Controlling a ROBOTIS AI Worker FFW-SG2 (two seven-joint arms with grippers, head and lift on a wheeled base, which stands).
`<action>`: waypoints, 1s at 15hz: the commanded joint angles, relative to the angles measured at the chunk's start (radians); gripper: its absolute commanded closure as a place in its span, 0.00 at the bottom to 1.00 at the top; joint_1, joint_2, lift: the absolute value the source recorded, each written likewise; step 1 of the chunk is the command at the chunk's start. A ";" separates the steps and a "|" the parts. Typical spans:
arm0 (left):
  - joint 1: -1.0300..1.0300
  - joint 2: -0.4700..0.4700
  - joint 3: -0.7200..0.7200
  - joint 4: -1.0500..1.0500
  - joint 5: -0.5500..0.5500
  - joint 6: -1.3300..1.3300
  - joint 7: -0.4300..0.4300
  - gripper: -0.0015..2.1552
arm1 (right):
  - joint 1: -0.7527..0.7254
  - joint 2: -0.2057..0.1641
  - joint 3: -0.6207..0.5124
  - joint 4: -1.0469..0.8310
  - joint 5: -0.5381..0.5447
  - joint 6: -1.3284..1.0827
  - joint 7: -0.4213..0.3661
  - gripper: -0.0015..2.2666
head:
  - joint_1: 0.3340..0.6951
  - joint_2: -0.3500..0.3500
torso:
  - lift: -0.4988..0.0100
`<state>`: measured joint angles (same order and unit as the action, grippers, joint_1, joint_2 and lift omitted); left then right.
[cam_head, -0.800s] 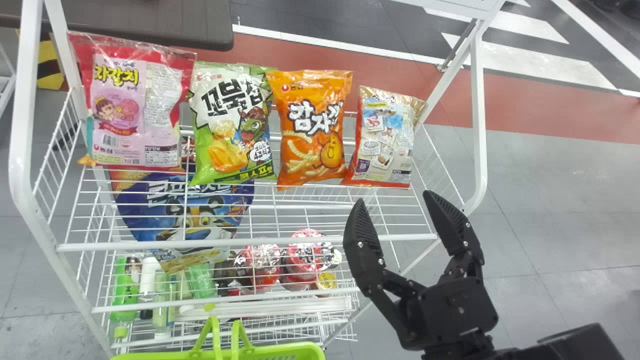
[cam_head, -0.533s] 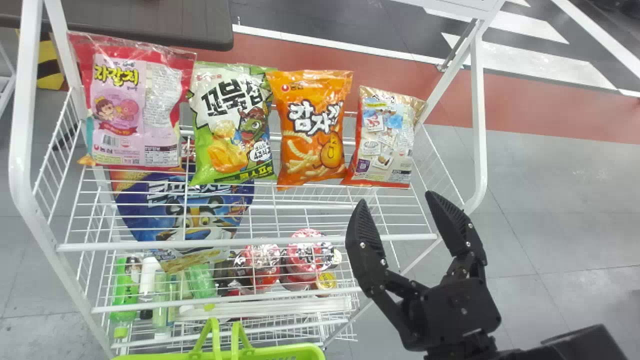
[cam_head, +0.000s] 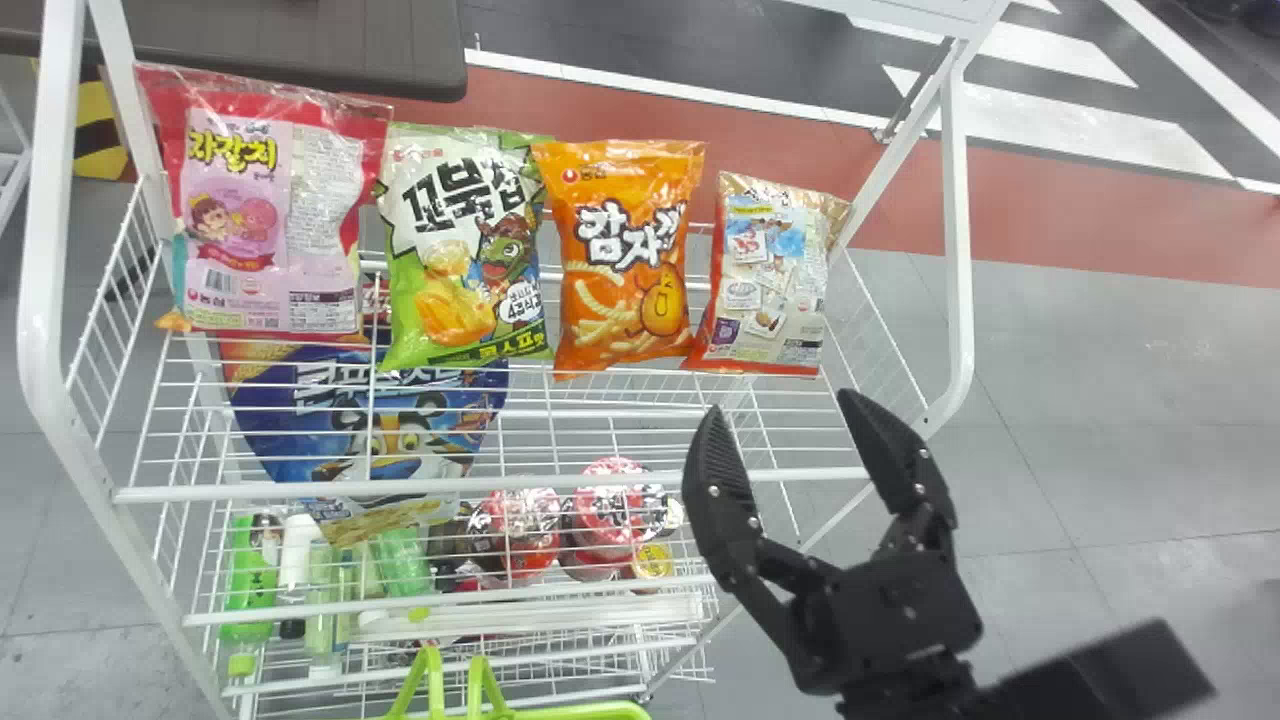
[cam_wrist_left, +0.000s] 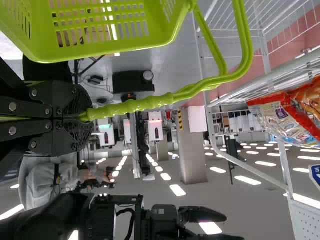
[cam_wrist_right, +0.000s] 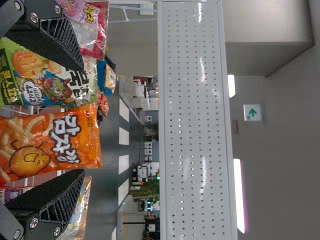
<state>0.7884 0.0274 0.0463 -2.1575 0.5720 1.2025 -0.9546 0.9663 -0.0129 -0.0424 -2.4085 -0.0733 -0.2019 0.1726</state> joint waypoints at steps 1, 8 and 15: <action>-0.011 0.003 -0.010 -0.013 -0.004 0.021 0.007 0.53 | -0.120 0.002 0.029 0.075 0.013 0.088 -0.010 0.04 | 1.00 0.00 | 0.98; -0.074 0.011 -0.028 0.074 0.011 0.024 -0.026 0.52 | -0.703 0.002 0.268 0.456 0.007 0.459 -0.048 0.04 | 1.00 0.09 | 0.98; -0.132 0.055 -0.052 0.136 0.052 0.024 -0.058 0.52 | -1.049 0.014 0.421 0.747 0.027 0.622 -0.064 0.04 | 1.00 0.46 | 0.98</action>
<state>0.6664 0.0751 -0.0069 -2.0357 0.6147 1.2265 -1.0076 -0.0290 -0.0017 0.3577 -1.7237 -0.0637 0.4208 0.1082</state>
